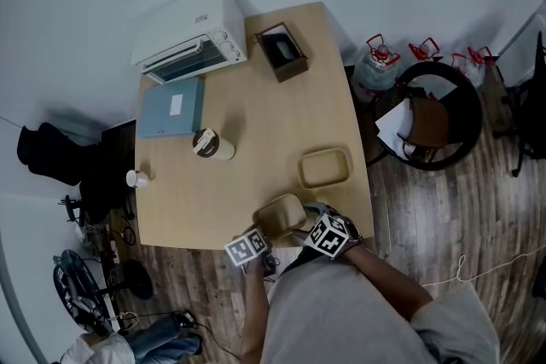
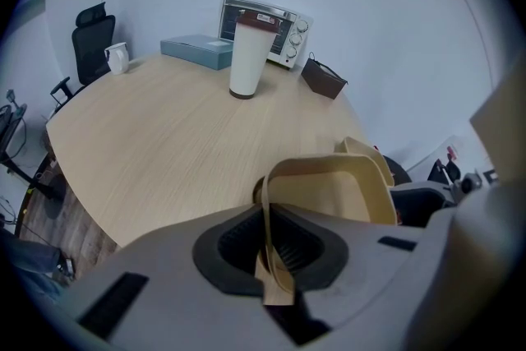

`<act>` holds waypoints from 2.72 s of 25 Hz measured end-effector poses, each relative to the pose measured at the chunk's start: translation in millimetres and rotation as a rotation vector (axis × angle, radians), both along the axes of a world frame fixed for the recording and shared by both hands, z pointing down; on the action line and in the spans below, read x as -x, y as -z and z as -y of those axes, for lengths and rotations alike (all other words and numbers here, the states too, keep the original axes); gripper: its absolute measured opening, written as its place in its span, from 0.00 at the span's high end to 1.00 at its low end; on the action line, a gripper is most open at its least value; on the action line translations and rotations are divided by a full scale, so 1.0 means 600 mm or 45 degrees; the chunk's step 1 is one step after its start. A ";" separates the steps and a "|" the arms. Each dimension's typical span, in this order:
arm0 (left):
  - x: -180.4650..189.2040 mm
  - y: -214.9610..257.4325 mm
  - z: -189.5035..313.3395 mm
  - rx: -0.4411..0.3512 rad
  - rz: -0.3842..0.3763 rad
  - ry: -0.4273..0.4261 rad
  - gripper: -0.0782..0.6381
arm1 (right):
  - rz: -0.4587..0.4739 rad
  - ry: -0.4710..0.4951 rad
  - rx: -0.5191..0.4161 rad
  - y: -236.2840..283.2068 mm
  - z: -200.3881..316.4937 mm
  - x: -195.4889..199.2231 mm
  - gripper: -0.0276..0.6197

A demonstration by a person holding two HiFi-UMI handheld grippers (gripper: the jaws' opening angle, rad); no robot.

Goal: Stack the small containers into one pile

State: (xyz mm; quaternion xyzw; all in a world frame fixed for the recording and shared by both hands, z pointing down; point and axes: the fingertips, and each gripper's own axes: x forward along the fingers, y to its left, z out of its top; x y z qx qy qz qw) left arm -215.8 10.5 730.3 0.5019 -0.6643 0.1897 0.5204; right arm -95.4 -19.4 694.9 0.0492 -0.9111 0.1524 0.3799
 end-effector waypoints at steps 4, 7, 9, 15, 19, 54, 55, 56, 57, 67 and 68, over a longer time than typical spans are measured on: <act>0.002 -0.001 -0.001 0.006 0.003 -0.004 0.87 | 0.001 -0.006 0.017 -0.001 -0.002 0.001 0.45; 0.003 -0.003 -0.004 0.010 0.000 -0.001 0.87 | -0.010 0.002 0.016 -0.005 -0.004 0.003 0.45; 0.003 -0.003 -0.005 0.010 -0.006 -0.004 0.87 | -0.020 0.007 0.008 -0.006 -0.005 0.004 0.45; -0.005 -0.003 -0.001 0.003 -0.029 -0.031 0.87 | -0.039 -0.014 0.015 -0.012 -0.002 -0.003 0.45; -0.005 -0.002 0.001 -0.014 -0.053 -0.027 0.75 | -0.045 -0.017 0.015 -0.013 -0.001 -0.004 0.45; -0.159 0.129 0.154 -0.250 0.084 -0.444 0.73 | -0.189 -0.287 -0.303 -0.052 0.240 -0.201 0.36; -0.155 0.129 0.151 -0.248 0.086 -0.436 0.73 | -0.202 -0.200 -0.377 -0.047 0.236 -0.193 0.36; -0.150 0.128 0.147 -0.245 0.089 -0.427 0.73 | -0.217 -0.102 -0.451 -0.044 0.231 -0.184 0.39; -0.145 0.127 0.144 -0.243 0.092 -0.417 0.73 | -0.234 0.002 -0.511 -0.043 0.223 -0.175 0.44; -0.100 0.134 0.112 -0.305 0.134 -0.354 0.74 | -0.347 0.483 -0.596 -0.071 0.187 -0.134 0.67; -0.096 0.137 0.109 -0.325 0.150 -0.360 0.75 | -0.356 0.509 -0.596 -0.073 0.185 -0.134 0.69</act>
